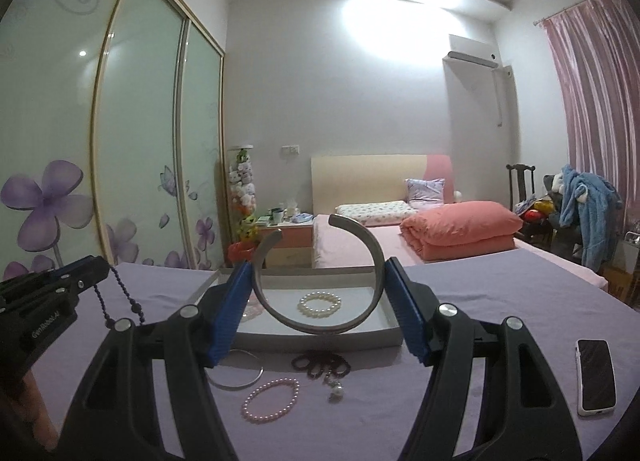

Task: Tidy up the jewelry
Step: 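Lower the black bracelet into the tray with the left gripper while the right gripper drops the cuff there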

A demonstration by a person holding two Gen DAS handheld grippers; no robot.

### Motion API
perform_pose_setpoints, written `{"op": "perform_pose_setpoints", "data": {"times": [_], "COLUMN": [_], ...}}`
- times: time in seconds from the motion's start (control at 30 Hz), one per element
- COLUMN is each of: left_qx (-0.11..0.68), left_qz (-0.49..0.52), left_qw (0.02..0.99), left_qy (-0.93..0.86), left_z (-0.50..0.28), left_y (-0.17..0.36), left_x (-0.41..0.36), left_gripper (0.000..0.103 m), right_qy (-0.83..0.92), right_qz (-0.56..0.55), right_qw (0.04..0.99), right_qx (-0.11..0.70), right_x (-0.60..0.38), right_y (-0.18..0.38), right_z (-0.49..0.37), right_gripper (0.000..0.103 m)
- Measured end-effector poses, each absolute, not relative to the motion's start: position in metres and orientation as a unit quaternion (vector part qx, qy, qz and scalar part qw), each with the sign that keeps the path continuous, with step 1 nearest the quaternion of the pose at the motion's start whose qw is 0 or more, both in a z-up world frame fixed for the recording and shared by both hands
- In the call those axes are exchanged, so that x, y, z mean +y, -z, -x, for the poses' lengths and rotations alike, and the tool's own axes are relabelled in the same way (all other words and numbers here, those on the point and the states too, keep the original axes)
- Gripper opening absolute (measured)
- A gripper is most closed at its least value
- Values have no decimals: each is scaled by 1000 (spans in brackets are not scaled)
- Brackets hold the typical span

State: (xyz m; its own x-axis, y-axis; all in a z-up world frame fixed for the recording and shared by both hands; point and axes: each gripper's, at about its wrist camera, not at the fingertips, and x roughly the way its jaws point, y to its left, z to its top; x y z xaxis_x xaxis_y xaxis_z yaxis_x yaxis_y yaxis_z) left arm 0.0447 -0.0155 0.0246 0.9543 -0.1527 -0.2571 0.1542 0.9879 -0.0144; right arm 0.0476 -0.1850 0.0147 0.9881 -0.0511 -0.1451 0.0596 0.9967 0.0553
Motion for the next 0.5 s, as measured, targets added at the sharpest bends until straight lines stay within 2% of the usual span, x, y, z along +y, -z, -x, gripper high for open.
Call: {"op": "perform_pose_setpoints", "data": {"times": [0.5], "left_qx": [117], "left_qz": [-10], "left_qw": [990], "left_qy": [73], "left_z": [-37], "left_y": [-22], "left_x": [-26], "left_gripper": [12], "right_qy": [45], "right_qz": [-19], "right_qw": [998], "right_qx": [46], "right_x": [-187], "right_y": [-11], "right_z": [-39], "right_gripper": [65]}}
